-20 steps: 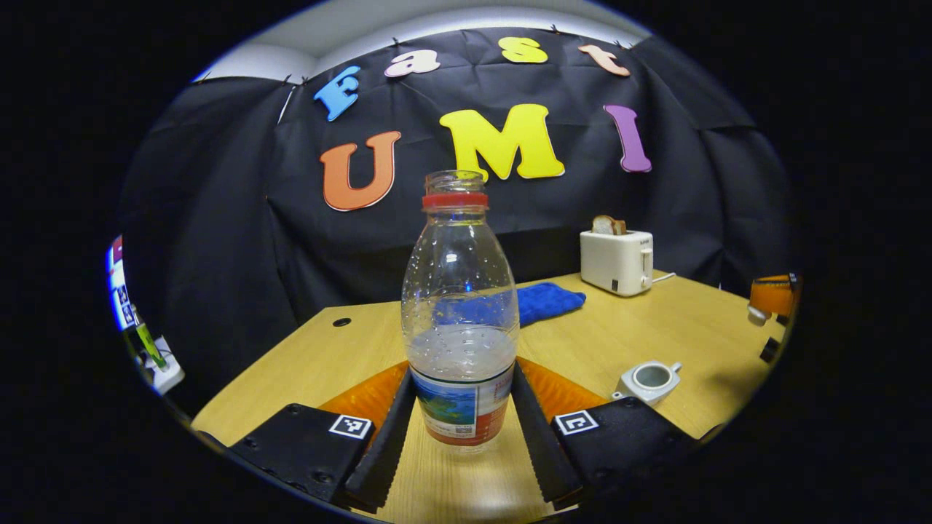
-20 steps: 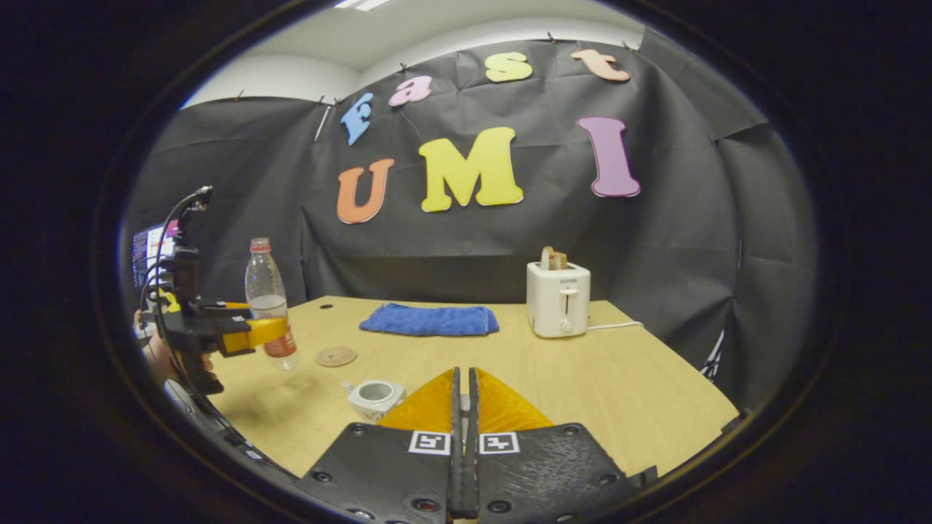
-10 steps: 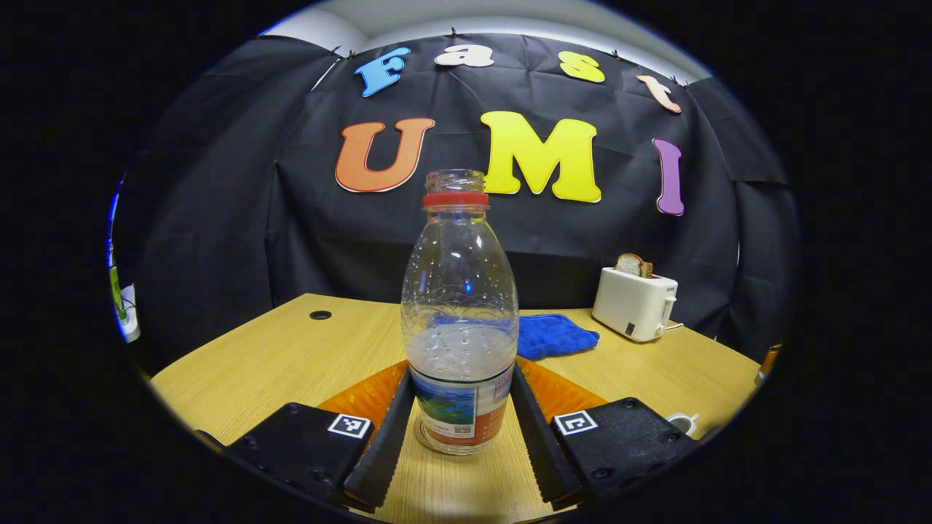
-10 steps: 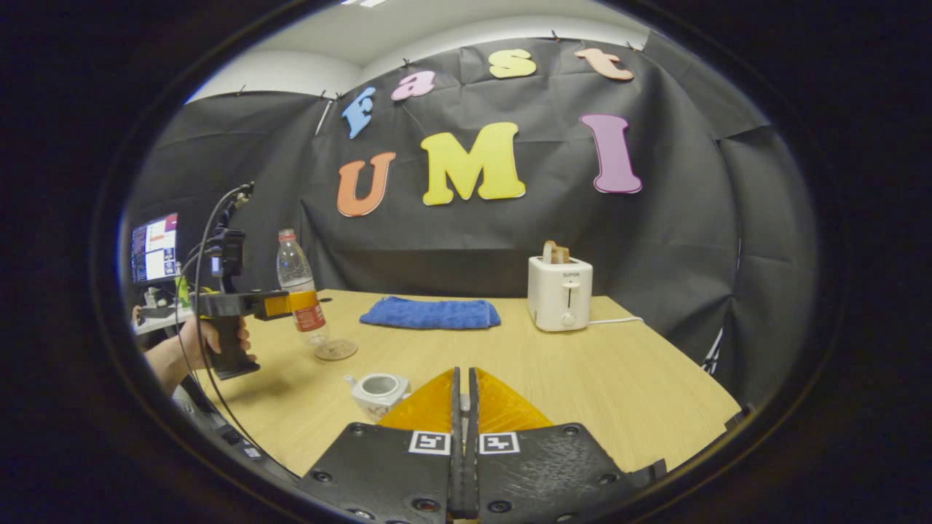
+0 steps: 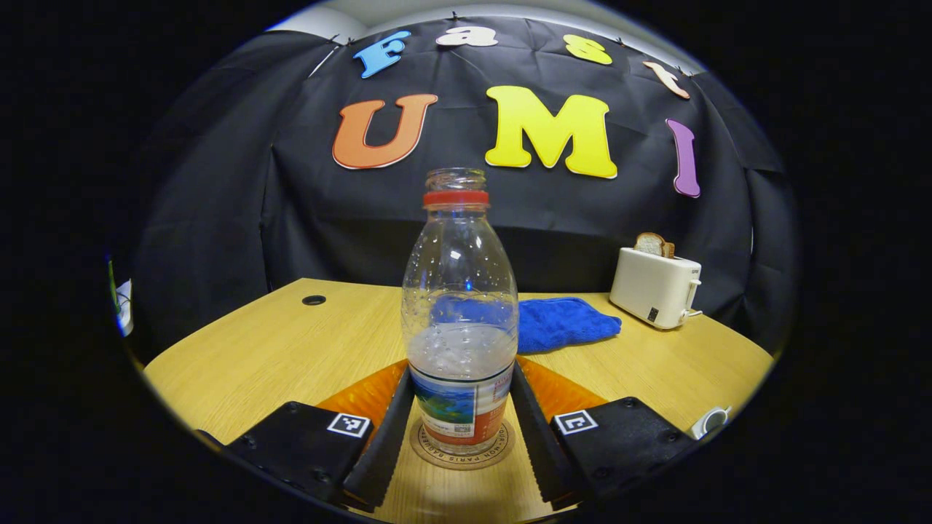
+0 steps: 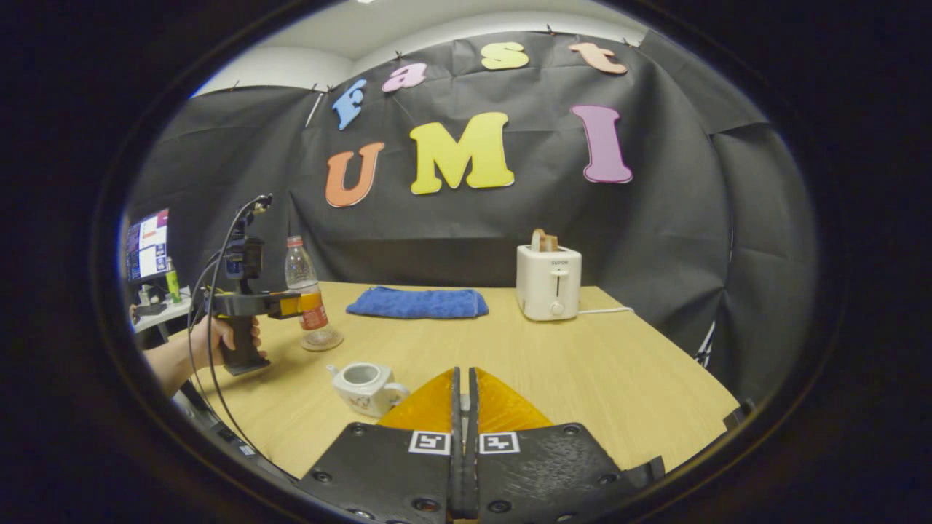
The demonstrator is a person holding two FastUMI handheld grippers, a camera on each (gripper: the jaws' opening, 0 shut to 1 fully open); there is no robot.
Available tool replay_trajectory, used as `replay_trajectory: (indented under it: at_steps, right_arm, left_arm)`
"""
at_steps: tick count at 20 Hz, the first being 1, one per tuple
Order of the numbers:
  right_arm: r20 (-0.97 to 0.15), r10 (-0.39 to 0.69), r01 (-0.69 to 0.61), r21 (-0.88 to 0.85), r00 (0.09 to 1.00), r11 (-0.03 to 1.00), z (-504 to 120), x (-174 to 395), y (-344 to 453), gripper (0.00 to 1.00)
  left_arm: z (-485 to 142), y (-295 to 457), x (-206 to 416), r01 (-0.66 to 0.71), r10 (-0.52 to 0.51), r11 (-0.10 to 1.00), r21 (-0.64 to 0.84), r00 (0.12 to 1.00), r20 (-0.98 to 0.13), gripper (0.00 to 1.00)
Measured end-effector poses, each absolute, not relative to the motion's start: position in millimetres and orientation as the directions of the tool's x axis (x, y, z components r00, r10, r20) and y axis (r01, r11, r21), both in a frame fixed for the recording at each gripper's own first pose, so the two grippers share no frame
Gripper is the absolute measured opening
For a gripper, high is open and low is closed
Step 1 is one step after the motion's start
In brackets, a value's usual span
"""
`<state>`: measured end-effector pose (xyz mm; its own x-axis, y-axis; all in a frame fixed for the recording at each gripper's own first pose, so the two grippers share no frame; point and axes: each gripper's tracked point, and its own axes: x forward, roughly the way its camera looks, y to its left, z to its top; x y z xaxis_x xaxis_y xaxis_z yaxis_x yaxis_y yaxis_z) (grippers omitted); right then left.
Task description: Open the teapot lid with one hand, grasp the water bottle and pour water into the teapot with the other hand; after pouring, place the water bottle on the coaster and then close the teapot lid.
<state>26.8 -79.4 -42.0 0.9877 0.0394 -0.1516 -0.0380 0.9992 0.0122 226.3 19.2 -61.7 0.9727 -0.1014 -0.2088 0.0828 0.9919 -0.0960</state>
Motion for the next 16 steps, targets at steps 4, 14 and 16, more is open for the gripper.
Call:
replay_trajectory:
  at_steps: [4, 14, 16]
  right_arm:
    - [-0.153, 0.033, -0.031, 0.016, 0.988, 0.999, -42.7, 26.2, -82.6, 0.00]
    - [-0.154, 0.035, -0.034, 0.007, 0.988, 0.999, -42.6, 24.3, -80.5, 0.00]
    - [-0.155, 0.036, -0.036, 0.002, 0.987, 0.999, -44.2, 25.5, -80.1, 0.00]
  left_arm:
    - [-62.6, 17.4, 230.2, 0.093, -0.108, 0.992, -0.080, 0.971, -0.212, 0.79]
    - [-75.7, 14.7, 226.3, 0.113, -0.135, 0.989, -0.098, 0.954, -0.266, 0.85]
    - [-82.0, 9.9, 221.2, 0.126, -0.157, 0.985, -0.120, 0.943, -0.294, 1.00]
